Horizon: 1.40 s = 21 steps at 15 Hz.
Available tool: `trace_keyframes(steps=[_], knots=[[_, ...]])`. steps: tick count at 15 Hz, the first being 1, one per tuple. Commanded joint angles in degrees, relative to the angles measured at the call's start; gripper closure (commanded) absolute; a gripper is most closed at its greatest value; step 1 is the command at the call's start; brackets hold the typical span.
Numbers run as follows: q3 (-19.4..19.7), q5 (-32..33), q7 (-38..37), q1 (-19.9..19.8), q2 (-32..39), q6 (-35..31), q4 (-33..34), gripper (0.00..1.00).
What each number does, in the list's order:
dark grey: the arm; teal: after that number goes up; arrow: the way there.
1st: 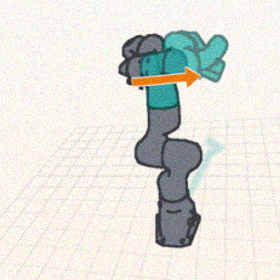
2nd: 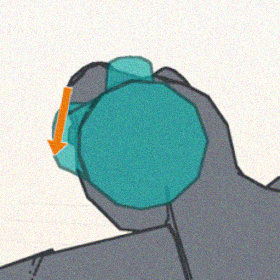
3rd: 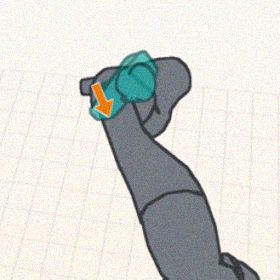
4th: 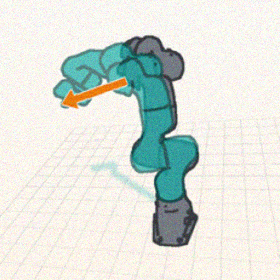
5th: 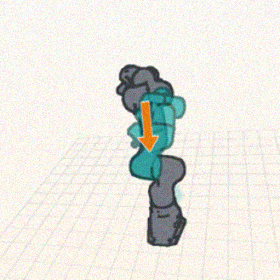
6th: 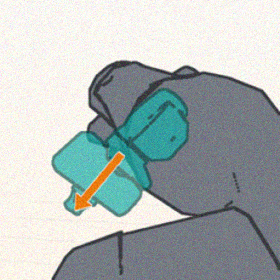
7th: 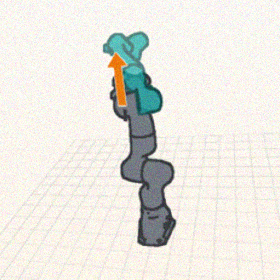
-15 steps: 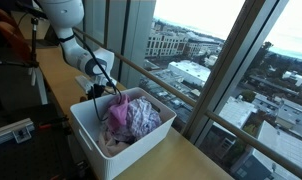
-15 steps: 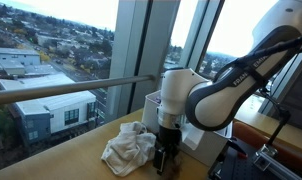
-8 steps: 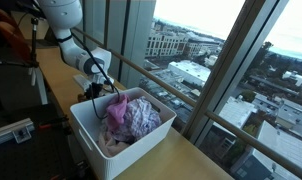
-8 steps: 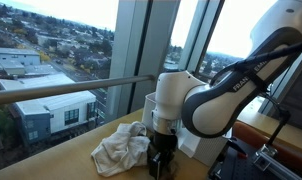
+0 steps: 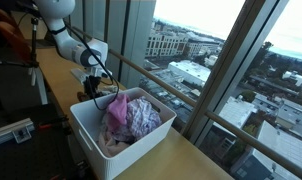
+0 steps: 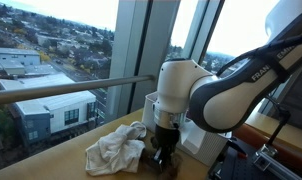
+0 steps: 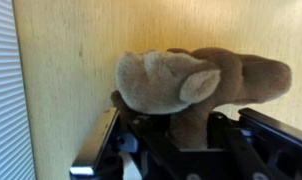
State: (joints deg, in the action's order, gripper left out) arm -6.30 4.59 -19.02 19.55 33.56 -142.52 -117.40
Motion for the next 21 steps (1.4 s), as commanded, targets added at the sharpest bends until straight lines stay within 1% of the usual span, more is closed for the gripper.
trace_keyframes(steps=[1,3,6,8,11,13,16,18,21], knots=[[1.36,0.65,-2.05,0.90,-8.88,2.61,-4.89,0.96],[1.37,0.69,-1.50,-0.39,-14.77,5.31,-6.04,1.00],[3.03,2.83,-2.48,-2.27,-20.89,6.44,-5.21,1.00],[3.99,3.51,-2.24,-4.76,-24.69,7.87,-4.10,1.00],[5.27,3.17,-0.24,-9.81,-29.28,10.75,-1.96,1.00],[6.45,2.52,2.26,-13.48,-31.13,13.44,0.43,1.00],[7.49,2.54,3.98,-17.19,-31.57,15.27,3.02,1.00],[8.01,2.27,4.70,-18.94,-31.32,15.54,4.19,1.00],[8.15,2.20,4.70,-20.25,-30.63,15.42,4.72,1.00]])
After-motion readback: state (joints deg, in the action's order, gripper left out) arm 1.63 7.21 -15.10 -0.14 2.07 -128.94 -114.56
